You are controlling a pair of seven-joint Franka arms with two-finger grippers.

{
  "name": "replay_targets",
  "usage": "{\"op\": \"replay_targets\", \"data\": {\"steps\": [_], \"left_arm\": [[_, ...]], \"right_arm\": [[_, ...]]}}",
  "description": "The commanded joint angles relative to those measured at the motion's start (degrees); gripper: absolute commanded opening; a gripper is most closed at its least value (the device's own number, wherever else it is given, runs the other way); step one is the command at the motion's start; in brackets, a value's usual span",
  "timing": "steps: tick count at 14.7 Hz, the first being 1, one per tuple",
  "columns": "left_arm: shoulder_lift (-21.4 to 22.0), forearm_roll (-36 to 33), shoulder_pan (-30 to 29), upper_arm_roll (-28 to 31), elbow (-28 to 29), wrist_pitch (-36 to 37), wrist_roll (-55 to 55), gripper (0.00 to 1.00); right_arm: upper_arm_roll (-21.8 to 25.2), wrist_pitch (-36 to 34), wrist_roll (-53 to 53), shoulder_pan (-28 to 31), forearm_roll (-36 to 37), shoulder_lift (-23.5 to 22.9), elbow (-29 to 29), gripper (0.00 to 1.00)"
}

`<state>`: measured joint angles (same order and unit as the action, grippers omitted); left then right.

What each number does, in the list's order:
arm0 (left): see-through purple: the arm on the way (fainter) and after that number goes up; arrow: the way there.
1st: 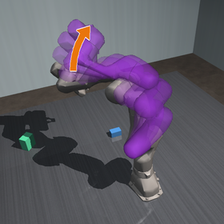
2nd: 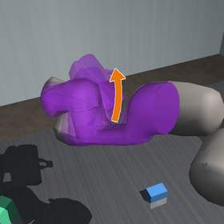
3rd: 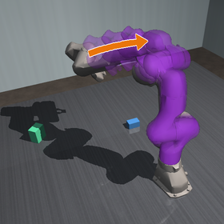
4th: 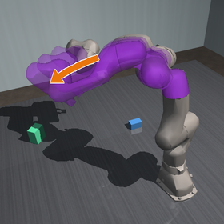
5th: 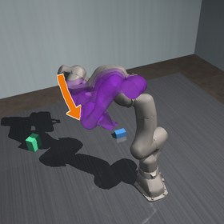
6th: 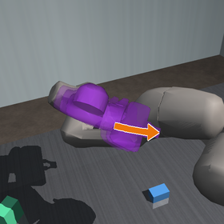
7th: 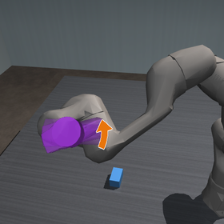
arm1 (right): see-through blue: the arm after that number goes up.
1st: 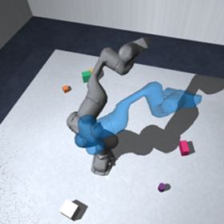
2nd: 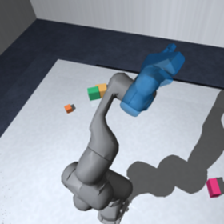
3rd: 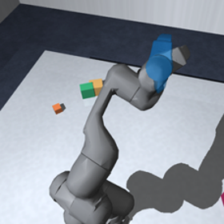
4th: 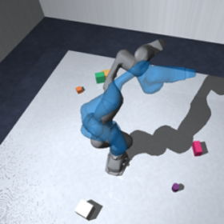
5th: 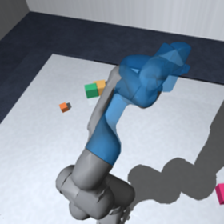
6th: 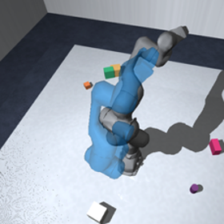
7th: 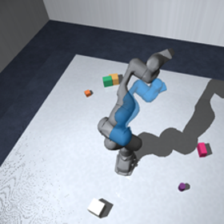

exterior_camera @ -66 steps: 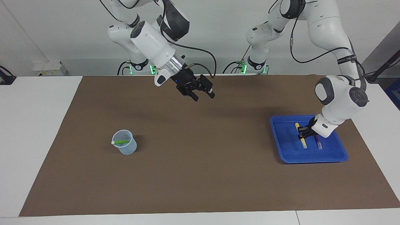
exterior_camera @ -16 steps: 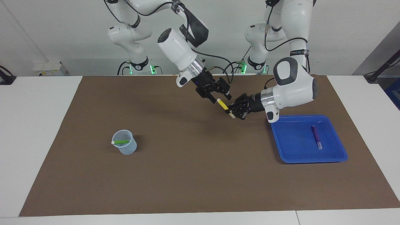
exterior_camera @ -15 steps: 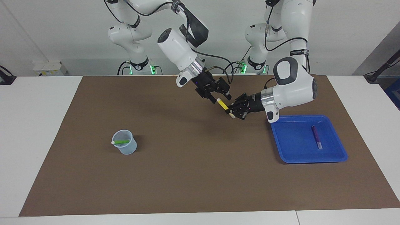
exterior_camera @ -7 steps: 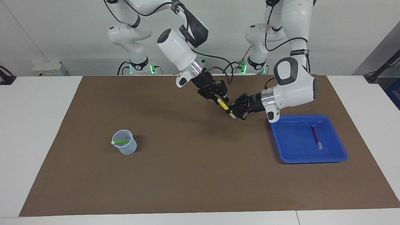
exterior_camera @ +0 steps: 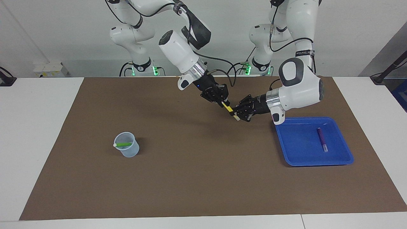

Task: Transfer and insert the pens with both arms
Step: 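Grasp the yellow pen with the right gripper and open the left gripper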

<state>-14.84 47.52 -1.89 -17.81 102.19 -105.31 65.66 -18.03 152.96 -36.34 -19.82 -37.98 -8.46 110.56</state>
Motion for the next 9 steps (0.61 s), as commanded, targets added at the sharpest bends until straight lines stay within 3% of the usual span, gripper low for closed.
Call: {"op": "replay_targets", "data": {"steps": [1, 9], "left_arm": [[1.7, 1.0, 0.8, 0.3, 1.9, -0.6, 0.5, 0.00], [1.6, 0.6, 0.9, 0.4, 1.9, -1.0, 0.5, 0.00]], "right_arm": [[-0.7, 0.3, 2.0, 0.8, -0.9, 0.1, -0.4, 0.01], [-0.7, 0.3, 2.0, 0.8, -0.9, 0.1, -0.5, 0.00]]}}
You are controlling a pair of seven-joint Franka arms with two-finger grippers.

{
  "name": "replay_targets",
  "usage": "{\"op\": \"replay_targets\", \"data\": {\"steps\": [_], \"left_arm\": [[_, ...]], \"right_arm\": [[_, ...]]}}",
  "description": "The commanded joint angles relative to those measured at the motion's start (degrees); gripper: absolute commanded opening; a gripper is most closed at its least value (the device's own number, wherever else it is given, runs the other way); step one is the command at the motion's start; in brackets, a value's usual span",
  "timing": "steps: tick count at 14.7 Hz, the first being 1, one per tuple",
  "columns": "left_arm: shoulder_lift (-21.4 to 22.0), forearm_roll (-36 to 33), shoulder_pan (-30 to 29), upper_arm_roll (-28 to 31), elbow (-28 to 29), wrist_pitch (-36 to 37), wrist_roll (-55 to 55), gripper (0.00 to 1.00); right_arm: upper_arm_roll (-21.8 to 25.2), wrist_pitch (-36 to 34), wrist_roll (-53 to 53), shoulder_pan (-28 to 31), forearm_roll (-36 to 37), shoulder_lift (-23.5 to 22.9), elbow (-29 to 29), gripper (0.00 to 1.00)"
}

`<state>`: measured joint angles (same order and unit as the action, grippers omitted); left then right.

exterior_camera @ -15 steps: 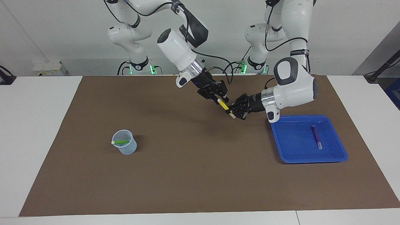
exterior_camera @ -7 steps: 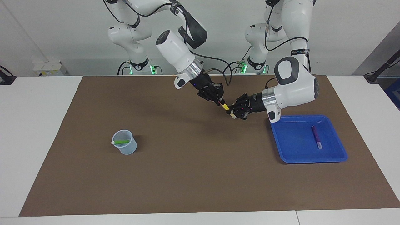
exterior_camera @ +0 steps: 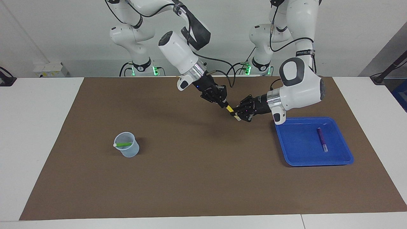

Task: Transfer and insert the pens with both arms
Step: 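Grasp the yellow pen with the right gripper and open the left gripper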

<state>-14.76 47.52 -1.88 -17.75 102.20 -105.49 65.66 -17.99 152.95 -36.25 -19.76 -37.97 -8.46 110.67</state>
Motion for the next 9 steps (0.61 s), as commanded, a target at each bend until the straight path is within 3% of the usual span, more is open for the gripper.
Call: {"op": "replay_targets", "data": {"steps": [1, 2, 3, 4, 6, 9], "left_arm": [[1.6, 0.4, 0.8, 0.3, 1.9, -0.7, 0.3, 0.08], [1.6, 0.3, 0.8, 0.4, 1.8, -0.7, 0.4, 0.35], [1.6, 0.3, 0.8, 0.4, 1.7, -0.7, 0.3, 0.95], [1.7, 0.2, 0.8, 0.5, 1.4, -0.6, 0.2, 1.00], [2.3, -1.8, 0.7, 0.5, 1.3, -0.7, 0.0, 1.00], [3.9, -11.5, 0.7, 0.5, 1.2, -0.6, -0.3, 1.00]], "right_arm": [[-0.7, 0.2, 1.9, 0.9, -0.9, 0.1, -0.6, 0.00], [-0.6, 0.3, 1.9, 0.9, -0.9, 0.1, -0.6, 0.00], [-0.6, 0.2, 1.9, 0.9, -0.9, 0.1, -0.6, 0.00], [-0.6, 0.2, 1.9, 0.9, -0.9, 0.1, -0.7, 0.00], [-0.6, 0.0, 2.8, 1.2, -0.9, 0.1, -0.8, 0.00], [-0.5, -5.3, 7.5, 4.6, -0.3, 0.6, -1.9, 0.00]]}}
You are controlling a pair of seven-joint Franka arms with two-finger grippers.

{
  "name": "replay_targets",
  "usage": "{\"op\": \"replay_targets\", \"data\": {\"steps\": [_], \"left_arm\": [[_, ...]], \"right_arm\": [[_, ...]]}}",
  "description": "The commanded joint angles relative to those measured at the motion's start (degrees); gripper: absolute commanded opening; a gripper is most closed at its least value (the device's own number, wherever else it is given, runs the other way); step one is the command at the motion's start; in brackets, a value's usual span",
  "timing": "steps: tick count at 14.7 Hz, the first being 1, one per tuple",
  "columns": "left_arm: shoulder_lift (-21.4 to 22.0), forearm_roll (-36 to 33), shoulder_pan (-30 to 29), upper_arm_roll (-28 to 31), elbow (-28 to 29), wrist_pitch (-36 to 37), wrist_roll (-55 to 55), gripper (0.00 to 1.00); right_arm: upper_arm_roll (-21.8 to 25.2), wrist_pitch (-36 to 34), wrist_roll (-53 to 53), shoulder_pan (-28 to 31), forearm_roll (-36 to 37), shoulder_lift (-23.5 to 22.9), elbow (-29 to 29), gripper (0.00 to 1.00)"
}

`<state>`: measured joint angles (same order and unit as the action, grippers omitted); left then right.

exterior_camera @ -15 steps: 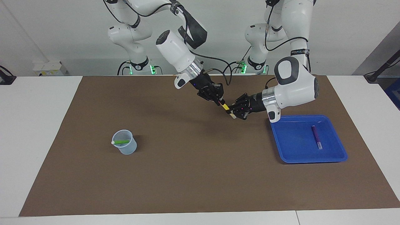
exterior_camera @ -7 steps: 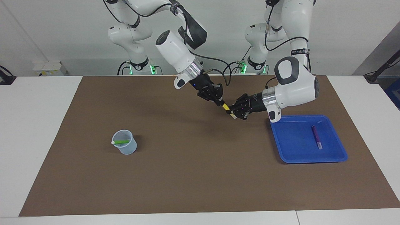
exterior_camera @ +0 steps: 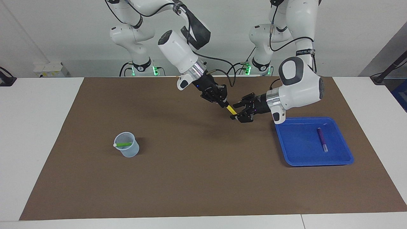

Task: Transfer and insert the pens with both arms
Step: 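Carry the yellow pen into the cup while the left gripper returns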

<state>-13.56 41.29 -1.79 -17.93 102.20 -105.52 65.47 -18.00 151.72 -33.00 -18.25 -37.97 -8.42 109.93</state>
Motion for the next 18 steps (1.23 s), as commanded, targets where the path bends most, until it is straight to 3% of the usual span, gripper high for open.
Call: {"op": "replay_targets", "data": {"steps": [1, 5, 9, 12, 18], "left_arm": [[3.2, -9.0, 0.6, 0.7, 1.2, -0.5, -0.1, 1.00], [3.5, -18.2, -0.3, 0.9, 1.3, -0.6, 0.0, 1.00], [4.2, -26.4, -0.4, 1.1, 2.5, -0.6, -1.2, 1.00], [5.6, -31.3, -1.9, 1.1, 6.0, -3.8, -10.6, 1.00], [6.5, -33.9, -3.0, 1.1, 10.1, -12.5, -35.5, 1.00]], "right_arm": [[-0.5, -6.2, 5.9, 4.4, -0.2, 0.7, -2.0, 0.00], [-0.1, -14.1, 16.3, 10.0, 1.7, 1.1, -3.8, 0.00], [-0.2, -21.2, 26.6, 15.2, 13.9, 1.3, -6.2, 0.00], [-0.1, -24.5, 34.5, 18.5, 20.2, 1.4, -6.9, 0.00], [-0.1, -30.9, 54.1, 26.4, 33.3, 0.9, -9.7, 0.00]]}}
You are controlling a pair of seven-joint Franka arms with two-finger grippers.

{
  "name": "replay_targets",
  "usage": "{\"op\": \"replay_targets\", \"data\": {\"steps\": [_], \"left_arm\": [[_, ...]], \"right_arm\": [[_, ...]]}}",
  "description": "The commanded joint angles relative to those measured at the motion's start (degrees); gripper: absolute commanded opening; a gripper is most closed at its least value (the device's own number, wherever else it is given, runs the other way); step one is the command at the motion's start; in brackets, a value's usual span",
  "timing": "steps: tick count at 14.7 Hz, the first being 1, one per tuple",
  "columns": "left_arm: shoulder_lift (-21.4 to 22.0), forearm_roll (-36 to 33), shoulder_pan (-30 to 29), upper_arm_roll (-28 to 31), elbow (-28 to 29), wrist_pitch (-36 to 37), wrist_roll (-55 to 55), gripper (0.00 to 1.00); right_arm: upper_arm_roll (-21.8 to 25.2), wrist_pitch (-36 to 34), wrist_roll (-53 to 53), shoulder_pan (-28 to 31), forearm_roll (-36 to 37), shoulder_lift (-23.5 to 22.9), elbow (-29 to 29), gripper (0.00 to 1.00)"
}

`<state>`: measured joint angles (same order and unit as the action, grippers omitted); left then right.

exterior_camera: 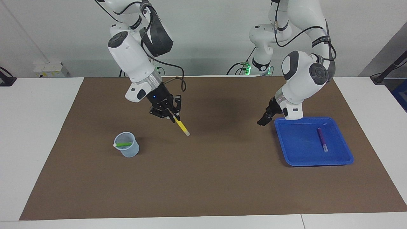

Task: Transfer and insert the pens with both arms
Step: 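Carry the yellow pen into the cup while the left gripper returns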

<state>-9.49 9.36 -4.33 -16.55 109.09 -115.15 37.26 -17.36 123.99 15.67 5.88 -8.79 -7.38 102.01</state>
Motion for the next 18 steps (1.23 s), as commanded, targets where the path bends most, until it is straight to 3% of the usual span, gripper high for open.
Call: {"op": "replay_targets", "data": {"steps": [1, 3, 7, 9, 11, 14, 18], "left_arm": [[2.5, -2.0, -1.6, -0.1, 3.2, -3.1, -8.6, 1.00], [2.5, -2.1, -3.1, -0.1, 3.4, -4.8, -13.7, 1.00], [1.7, -2.2, -8.8, -0.1, 4.6, -13.9, -33.8, 1.00], [0.4, -4.2, -9.6, -0.1, 4.1, -15.4, -36.1, 1.00], [-1.1, -10.5, -9.9, -0.1, 3.2, -17.1, -36.6, 1.00], [-5.3, -15.3, -12.7, -0.2, -1.0, -17.4, -37.5, 1.00], [-12.5, -15.8, -13.8, -0.2, -11.3, -10.3, -38.7, 0.99]], "right_arm": [[-0.8, -4.4, 7.3, 3.3, 6.2, -0.3, -2.2, 0.00], [-0.7, -5.3, 11.6, 4.6, 7.6, -0.2, -2.2, 0.00], [-0.8, -4.3, 16.4, 6.5, 13.6, -0.2, -1.5, 0.00], [-0.9, -4.2, 16.5, 7.6, 13.6, 0.0, -0.1, 0.00], [-0.9, -3.4, 16.5, 8.2, 13.5, 0.3, 1.4, 0.00], [-0.9, -2.4, 16.2, 9.4, 13.1, 0.8, 4.2, 0.00], [-0.9, 1.2, 16.2, 10.0, 13.0, 1.2, 7.1, 0.00]]}}
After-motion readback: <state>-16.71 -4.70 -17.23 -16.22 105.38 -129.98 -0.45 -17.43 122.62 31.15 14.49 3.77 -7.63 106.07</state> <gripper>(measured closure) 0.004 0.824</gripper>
